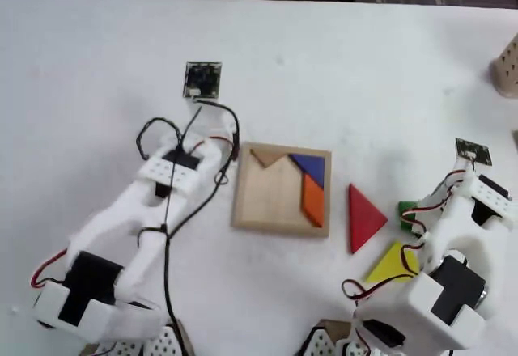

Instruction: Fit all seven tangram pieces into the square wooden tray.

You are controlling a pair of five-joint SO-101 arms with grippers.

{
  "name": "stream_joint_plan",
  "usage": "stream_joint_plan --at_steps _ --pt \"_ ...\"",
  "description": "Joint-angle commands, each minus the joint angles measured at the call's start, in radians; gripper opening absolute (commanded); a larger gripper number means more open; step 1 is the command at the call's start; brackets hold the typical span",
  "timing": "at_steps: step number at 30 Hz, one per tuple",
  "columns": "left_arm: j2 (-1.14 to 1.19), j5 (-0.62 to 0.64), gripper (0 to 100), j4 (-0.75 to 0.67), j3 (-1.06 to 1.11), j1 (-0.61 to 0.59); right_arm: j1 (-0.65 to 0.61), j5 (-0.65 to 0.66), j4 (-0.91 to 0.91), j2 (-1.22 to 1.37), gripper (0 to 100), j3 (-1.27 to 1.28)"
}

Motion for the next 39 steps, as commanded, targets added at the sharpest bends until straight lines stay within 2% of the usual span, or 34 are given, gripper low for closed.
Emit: stream_joint_plan --at_steps 1,6,11,15,28,33,39 --pt "-0.008 -0.008 2 -0.008 -0.029 0.01 -0.015 0.0 -0.048 0.033 15.9 -0.002" --pt "-0.008 -0.008 2 -0.008 -0.029 0.01 0.002 0.003 -0.054 0.062 15.0 -0.011" --pt "-0.01 -0.008 2 -0.008 -0.029 0.01 0.024 0.043 -0.05 0.064 6.6 -0.018" --pt "-0.01 -0.008 2 -0.008 -0.029 0.01 0.025 0.057 -0.047 0.056 6.9 -0.018" --pt "-0.01 -0.008 2 -0.008 -0.031 0.004 0.021 0.058 0.2 0.054 6.7 -0.198" --pt "-0.01 -0.008 2 -0.008 -0.031 0.004 0.005 0.06 0.285 0.054 7.4 -0.253" --pt "-0.01 -0.008 2 -0.008 -0.031 0.004 -0.002 0.06 0.325 -0.004 19.5 -0.227"
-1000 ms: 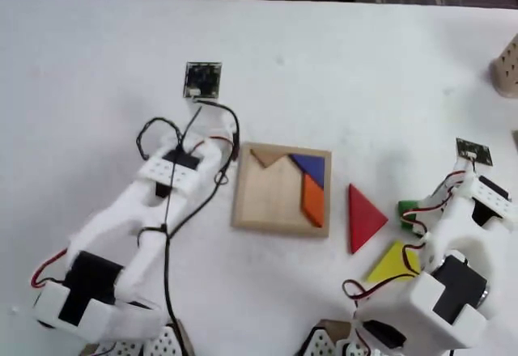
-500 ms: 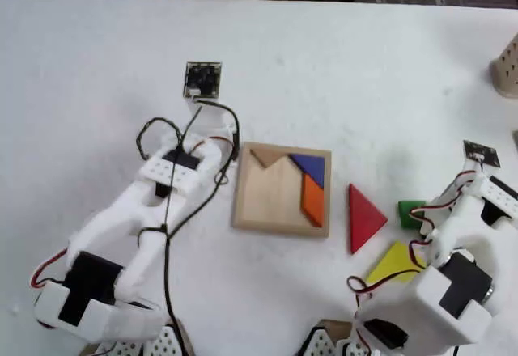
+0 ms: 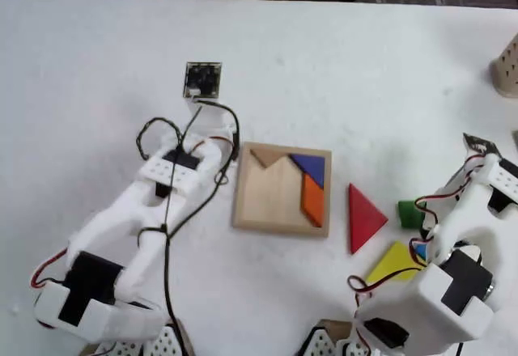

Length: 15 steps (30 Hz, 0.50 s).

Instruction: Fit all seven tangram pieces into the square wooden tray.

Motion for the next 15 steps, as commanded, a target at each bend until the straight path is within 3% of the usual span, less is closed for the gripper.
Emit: stream_joint_plan --at_steps 1,9,15 --pt "-0.01 -0.008 2 -0.008 -0.031 0.004 -0.016 0.02 0.008 -0.096 19.4 0.029" --pt "-0.01 -0.008 2 -0.008 -0.031 0.004 -0.041 0.037 -0.288 -0.326 19.4 0.396" --pt "-0.01 -0.008 2 -0.006 -0.031 0.002 -0.028 0.037 -0.348 -0.328 19.4 0.463"
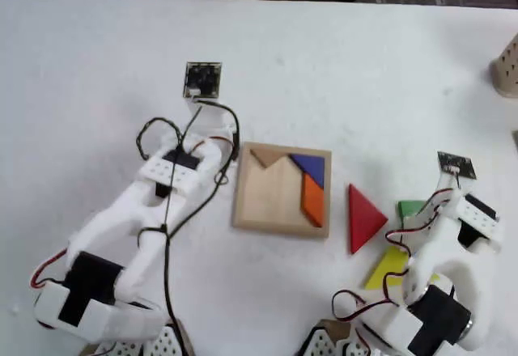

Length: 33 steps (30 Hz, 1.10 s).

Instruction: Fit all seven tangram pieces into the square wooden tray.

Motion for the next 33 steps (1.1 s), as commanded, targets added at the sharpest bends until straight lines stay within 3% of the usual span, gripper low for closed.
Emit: stream_joint_plan --at_steps 1,23,26,33 --pt "-0.01 -0.008 2 -0.006 -0.031 0.002 0.002 0.012 -0.024 -0.039 19.4 0.003" --pt "-0.01 -0.008 2 0.014 -0.034 0.001 0.073 0.098 -0.094 0.168 7.1 -0.084" --pt "-0.01 -0.008 2 0.014 -0.035 0.001 0.065 0.098 -0.053 0.13 2.9 -0.091" --pt "-0.01 -0.008 2 0.014 -0.037 0.001 0.064 0.089 0.128 -0.022 3.2 -0.187"
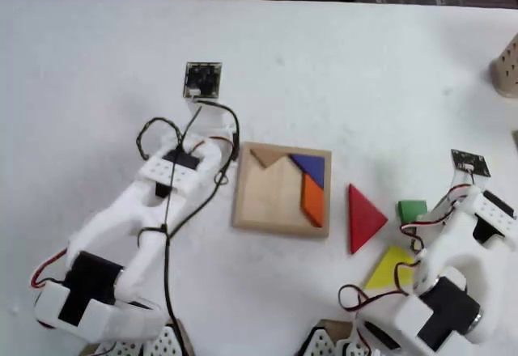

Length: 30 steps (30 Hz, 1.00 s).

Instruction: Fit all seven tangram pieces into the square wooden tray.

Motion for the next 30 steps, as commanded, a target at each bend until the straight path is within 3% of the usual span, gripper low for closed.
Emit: stream_joint_plan --at_steps 1,5,9,16,30 --pt "-0.01 -0.006 2 0.012 -0.037 0.001 0.001 0.009 0.081 -0.099 3.2 -0.072" --pt "-0.012 -0.006 2 0.012 -0.04 -0.01 -0.033 0.006 0.163 -0.134 3.2 -0.114" --pt "-0.012 0.0 2 0.015 -0.058 -0.047 -0.128 -0.114 0.248 -0.142 3.2 -0.147" --pt "-0.012 0.0 2 0.086 -0.11 -0.147 -0.476 -0.361 0.346 -0.142 3.2 -0.209" --pt "-0.004 -0.006 2 0.078 -0.101 -0.234 -1.013 -0.48 0.199 -0.104 3.2 -0.305"
